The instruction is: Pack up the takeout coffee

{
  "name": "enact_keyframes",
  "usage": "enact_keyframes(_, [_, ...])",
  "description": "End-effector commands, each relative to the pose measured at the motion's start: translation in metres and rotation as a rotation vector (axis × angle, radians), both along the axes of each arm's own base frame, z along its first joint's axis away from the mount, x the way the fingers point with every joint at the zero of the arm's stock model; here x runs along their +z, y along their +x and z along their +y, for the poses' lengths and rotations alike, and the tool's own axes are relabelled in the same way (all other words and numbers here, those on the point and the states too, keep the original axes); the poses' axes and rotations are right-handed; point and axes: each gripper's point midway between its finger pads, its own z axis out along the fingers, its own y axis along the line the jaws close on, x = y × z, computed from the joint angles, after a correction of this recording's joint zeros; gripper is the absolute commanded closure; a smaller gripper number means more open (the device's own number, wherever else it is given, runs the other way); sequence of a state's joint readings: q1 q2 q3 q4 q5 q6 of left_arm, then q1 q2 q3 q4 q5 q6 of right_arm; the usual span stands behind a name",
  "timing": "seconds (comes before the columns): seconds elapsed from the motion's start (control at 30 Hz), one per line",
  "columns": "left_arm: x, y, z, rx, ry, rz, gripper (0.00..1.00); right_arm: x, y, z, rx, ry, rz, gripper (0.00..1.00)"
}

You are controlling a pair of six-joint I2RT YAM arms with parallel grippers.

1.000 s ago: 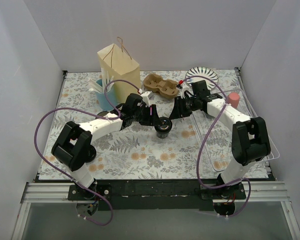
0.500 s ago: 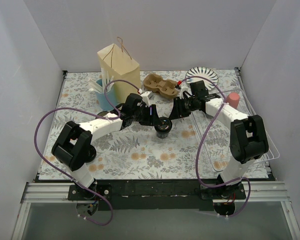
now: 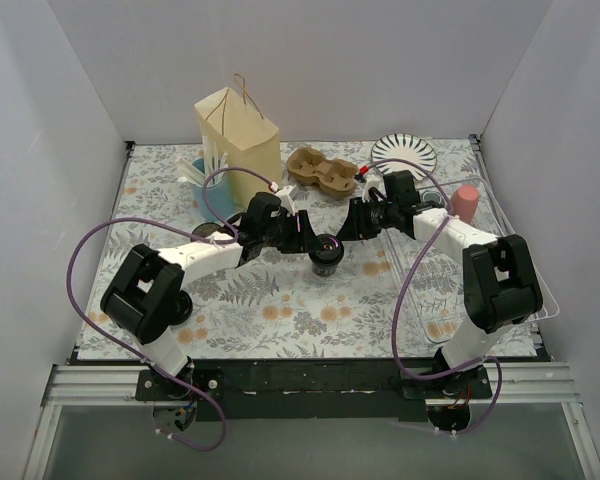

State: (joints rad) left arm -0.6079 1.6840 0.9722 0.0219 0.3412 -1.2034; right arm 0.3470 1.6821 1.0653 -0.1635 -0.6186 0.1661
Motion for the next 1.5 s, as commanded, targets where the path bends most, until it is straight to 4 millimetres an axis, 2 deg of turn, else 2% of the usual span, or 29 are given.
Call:
enact_keyframes(0.0, [-0.117, -0.061, 0.084, 0.091, 0.404, 0.285, 0.54, -0.051, -0.036, -0.019, -0.030, -0.170, 0.168, 0.66])
enact_keyframes(0.07, [-0.113, -0.059, 0.083, 0.097, 0.402, 0.276, 0.53, -0.033, -0.030, -0.016, -0.032, -0.157, 0.138, 0.66])
enact_keyframes(0.13, [-0.105, -0.055, 0.080, 0.101, 0.385, 0.259, 0.53, -0.003, -0.014, -0.010, -0.044, -0.124, 0.075, 0.64])
enact_keyframes(0.17, [-0.100, -0.052, 0.077, 0.103, 0.374, 0.253, 0.53, 0.005, -0.012, -0.009, -0.051, -0.119, 0.070, 0.63])
enact_keyframes(0.2, [-0.095, -0.050, 0.074, 0.103, 0.363, 0.246, 0.53, 0.023, -0.003, -0.007, -0.059, -0.100, 0.031, 0.62])
enact_keyframes(0.3, [-0.083, -0.043, 0.066, 0.106, 0.336, 0.245, 0.53, 0.048, 0.002, -0.006, -0.081, -0.075, -0.005, 0.59])
enact_keyframes(0.43, [-0.061, -0.034, 0.055, 0.110, 0.286, 0.225, 0.50, 0.060, 0.001, -0.010, -0.100, -0.084, -0.037, 0.54])
enact_keyframes(0.57, [-0.028, -0.015, 0.045, 0.131, 0.224, 0.197, 0.39, 0.066, -0.003, -0.019, -0.109, -0.108, -0.090, 0.47])
enact_keyframes(0.6, [-0.012, -0.005, 0.038, 0.135, 0.191, 0.176, 0.35, 0.072, -0.004, -0.021, -0.111, -0.109, -0.121, 0.45])
enact_keyframes(0.7, [0.017, 0.008, 0.028, 0.124, 0.126, 0.148, 0.28, 0.083, -0.010, -0.021, -0.097, -0.098, -0.181, 0.35])
enact_keyframes(0.73, [0.036, 0.015, 0.020, 0.113, 0.085, 0.128, 0.17, 0.087, -0.009, -0.020, -0.094, -0.093, -0.208, 0.31])
enact_keyframes(0.87, [0.077, 0.027, 0.005, 0.085, 0.006, 0.072, 0.04, 0.099, -0.014, -0.017, -0.084, -0.094, -0.285, 0.14])
enact_keyframes(0.97, [0.097, 0.031, 0.002, 0.079, -0.024, 0.039, 0.02, 0.107, -0.018, -0.011, -0.068, -0.097, -0.331, 0.11])
enact_keyframes(1.0, [0.105, 0.032, 0.005, 0.087, -0.029, 0.023, 0.02, 0.110, -0.020, -0.007, -0.061, -0.101, -0.345, 0.10])
enact_keyframes(1.07, [0.105, 0.036, 0.017, 0.140, 0.007, 0.011, 0.02, 0.111, -0.022, -0.001, -0.047, -0.112, -0.360, 0.11])
enact_keyframes(1.13, [0.110, 0.039, 0.039, 0.222, 0.052, -0.013, 0.02, 0.109, -0.026, 0.011, -0.031, -0.147, -0.381, 0.10])
enact_keyframes(1.17, [0.104, 0.036, 0.050, 0.259, 0.078, -0.007, 0.02, 0.109, -0.028, 0.015, -0.024, -0.160, -0.393, 0.10])
enact_keyframes(1.2, [0.101, 0.045, 0.070, 0.348, 0.122, -0.028, 0.02, 0.103, -0.029, 0.021, -0.022, -0.192, -0.398, 0.09])
enact_keyframes(1.23, [0.107, 0.040, 0.084, 0.388, 0.137, -0.031, 0.02, 0.103, -0.029, 0.024, -0.024, -0.205, -0.401, 0.02])
enact_keyframes(1.27, [0.103, 0.038, 0.095, 0.419, 0.160, -0.012, 0.02, 0.102, -0.029, 0.027, -0.023, -0.217, -0.403, 0.01])
enact_keyframes(1.3, [0.101, 0.044, 0.118, 0.519, 0.203, -0.010, 0.02, 0.096, -0.029, 0.030, -0.027, -0.245, -0.402, 0.01])
enact_keyframes(1.33, [0.097, 0.036, 0.133, 0.557, 0.250, 0.015, 0.02, 0.097, -0.028, 0.032, -0.036, -0.259, -0.405, 0.01])
enact_keyframes(1.4, [0.090, 0.027, 0.150, 0.587, 0.310, 0.016, 0.02, 0.089, -0.028, 0.038, -0.034, -0.303, -0.414, 0.01])
enact_keyframes(1.47, [0.093, 0.019, 0.166, 0.628, 0.340, -0.015, 0.02, 0.079, -0.024, 0.038, -0.047, -0.357, -0.420, 0.01])
